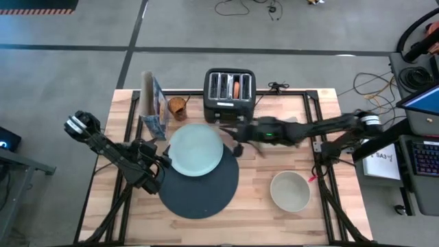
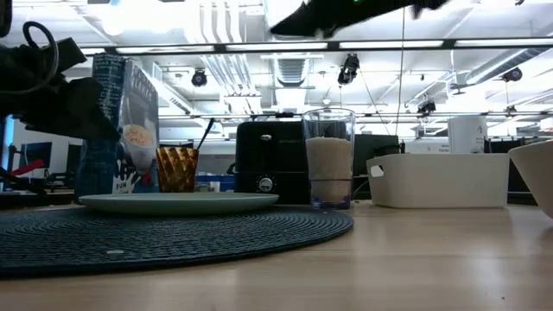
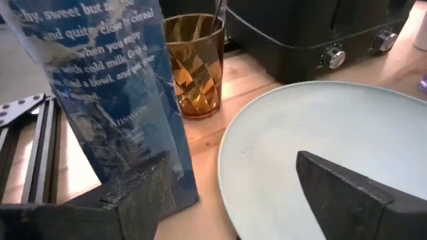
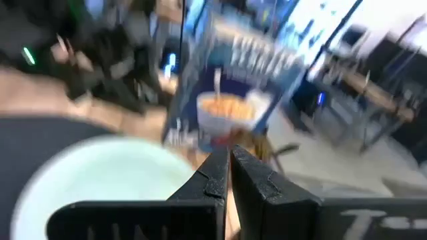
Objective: Arrange a breakfast setting
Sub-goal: Pour the cereal from the blue cereal box into the gray bowl
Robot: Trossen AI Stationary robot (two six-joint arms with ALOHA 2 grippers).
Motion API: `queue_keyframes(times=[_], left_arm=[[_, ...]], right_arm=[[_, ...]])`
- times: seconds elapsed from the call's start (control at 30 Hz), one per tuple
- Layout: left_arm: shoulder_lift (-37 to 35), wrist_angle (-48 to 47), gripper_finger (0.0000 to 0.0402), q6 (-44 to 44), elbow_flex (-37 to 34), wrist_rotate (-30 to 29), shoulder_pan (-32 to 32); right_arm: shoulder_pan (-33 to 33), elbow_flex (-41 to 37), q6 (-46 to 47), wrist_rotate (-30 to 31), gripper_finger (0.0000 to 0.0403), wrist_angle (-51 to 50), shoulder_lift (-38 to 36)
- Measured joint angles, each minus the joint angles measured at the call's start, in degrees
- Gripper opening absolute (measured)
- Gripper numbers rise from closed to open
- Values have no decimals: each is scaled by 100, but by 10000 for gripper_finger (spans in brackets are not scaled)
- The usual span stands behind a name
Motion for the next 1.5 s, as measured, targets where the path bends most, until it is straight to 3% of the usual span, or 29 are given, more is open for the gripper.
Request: queue_keyframes(times=[0.2,0.4,0.63,0.9,1.5], left_arm=[[-58,-324,359,-249,249,299,17],[-45,-501,391,296,569,181,107],[74,-775,394,-115,483,396,660],[412,-765,394,-963,214,-10,1025],[1724,-667,394,-1322,288,164,1920]], right_arm=[[-14,-1080,-178,70,8,943,-811],[-12,-1354,-512,89,8,1022,-1330],[-34,-1459,-715,86,8,992,-1388],[-194,-1464,-716,89,8,981,-1351],[-275,-1488,-717,90,9,807,-1351]])
